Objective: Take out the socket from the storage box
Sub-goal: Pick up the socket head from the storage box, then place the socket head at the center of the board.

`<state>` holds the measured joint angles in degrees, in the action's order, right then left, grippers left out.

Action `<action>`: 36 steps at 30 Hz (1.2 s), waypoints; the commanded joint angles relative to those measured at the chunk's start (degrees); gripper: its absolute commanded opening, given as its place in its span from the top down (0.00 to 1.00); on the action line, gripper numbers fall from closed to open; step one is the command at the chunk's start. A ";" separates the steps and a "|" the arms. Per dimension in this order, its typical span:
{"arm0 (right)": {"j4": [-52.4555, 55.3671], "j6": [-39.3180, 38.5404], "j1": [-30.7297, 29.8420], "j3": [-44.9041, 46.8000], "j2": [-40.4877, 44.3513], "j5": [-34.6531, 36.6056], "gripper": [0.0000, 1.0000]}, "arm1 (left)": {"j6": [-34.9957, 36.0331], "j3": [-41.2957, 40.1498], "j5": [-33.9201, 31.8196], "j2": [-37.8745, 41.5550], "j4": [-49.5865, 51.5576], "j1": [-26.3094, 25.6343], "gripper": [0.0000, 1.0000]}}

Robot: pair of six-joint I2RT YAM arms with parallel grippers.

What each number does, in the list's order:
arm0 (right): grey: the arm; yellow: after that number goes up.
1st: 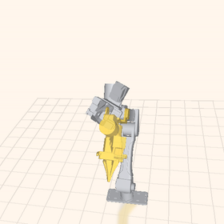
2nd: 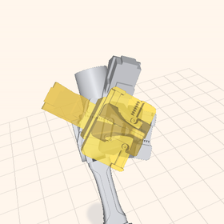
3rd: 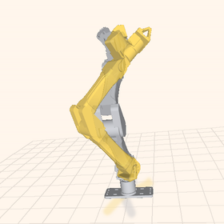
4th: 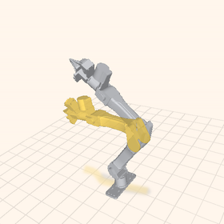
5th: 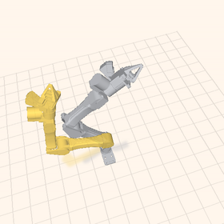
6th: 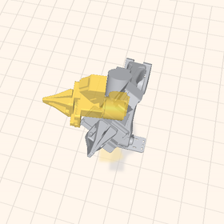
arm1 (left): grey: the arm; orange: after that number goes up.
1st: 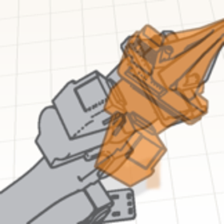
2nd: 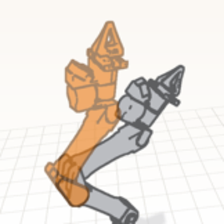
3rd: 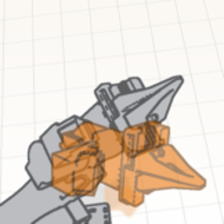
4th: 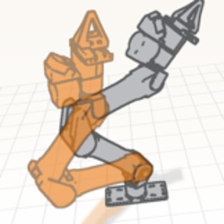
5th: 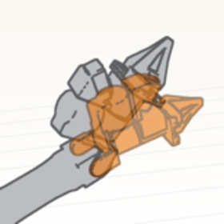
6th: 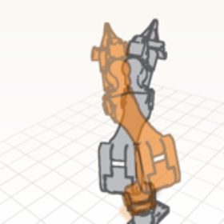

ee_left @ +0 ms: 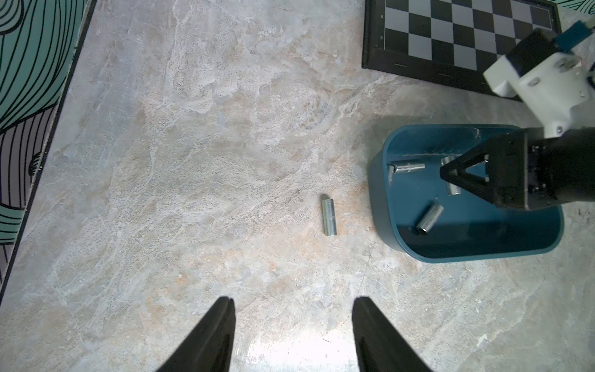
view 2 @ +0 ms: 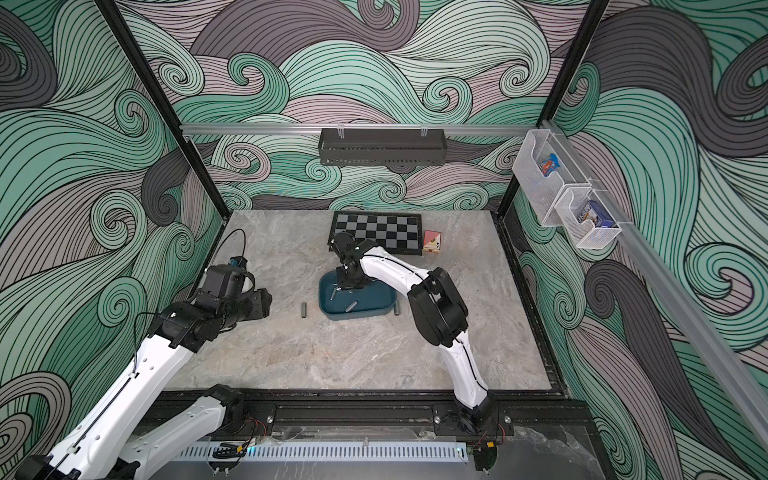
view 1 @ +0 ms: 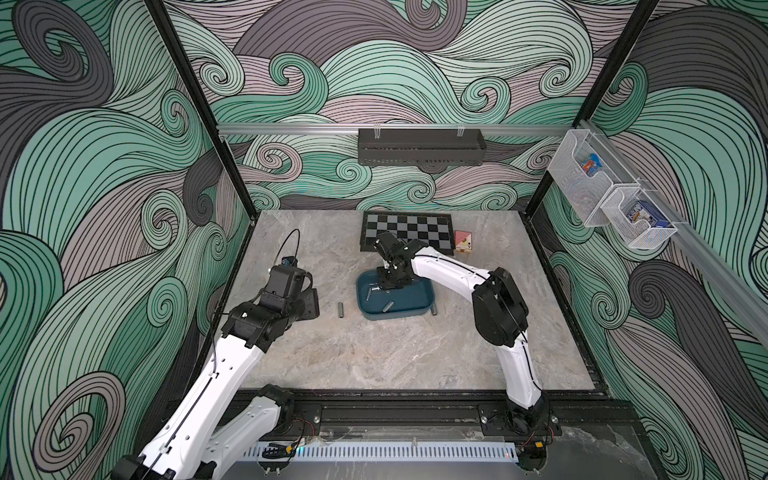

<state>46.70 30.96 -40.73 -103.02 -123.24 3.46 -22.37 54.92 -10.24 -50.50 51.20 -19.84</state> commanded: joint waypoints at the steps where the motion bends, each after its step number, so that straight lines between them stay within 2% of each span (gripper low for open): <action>1: 1.72 -1.21 1.28 0.64 3.66 -0.61 0.90 | 0.81 -0.46 1.14 -0.23 -0.94 0.31 0.38; 12: 4.04 -5.89 7.49 5.04 13.54 0.39 0.90 | -0.28 -0.93 2.66 -1.20 -1.26 -0.21 0.38; 26: 3.83 -10.75 21.11 23.89 28.06 0.06 0.89 | -0.33 -1.04 2.79 -1.01 -1.50 -0.69 0.38; 36: -2.05 -9.98 21.64 35.81 28.96 -1.80 0.89 | -0.31 -1.13 2.69 -0.42 -1.54 -0.79 0.38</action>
<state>47.42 20.56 -19.00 -69.41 -95.50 3.05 -22.48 54.06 -8.25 -51.59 50.13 -20.08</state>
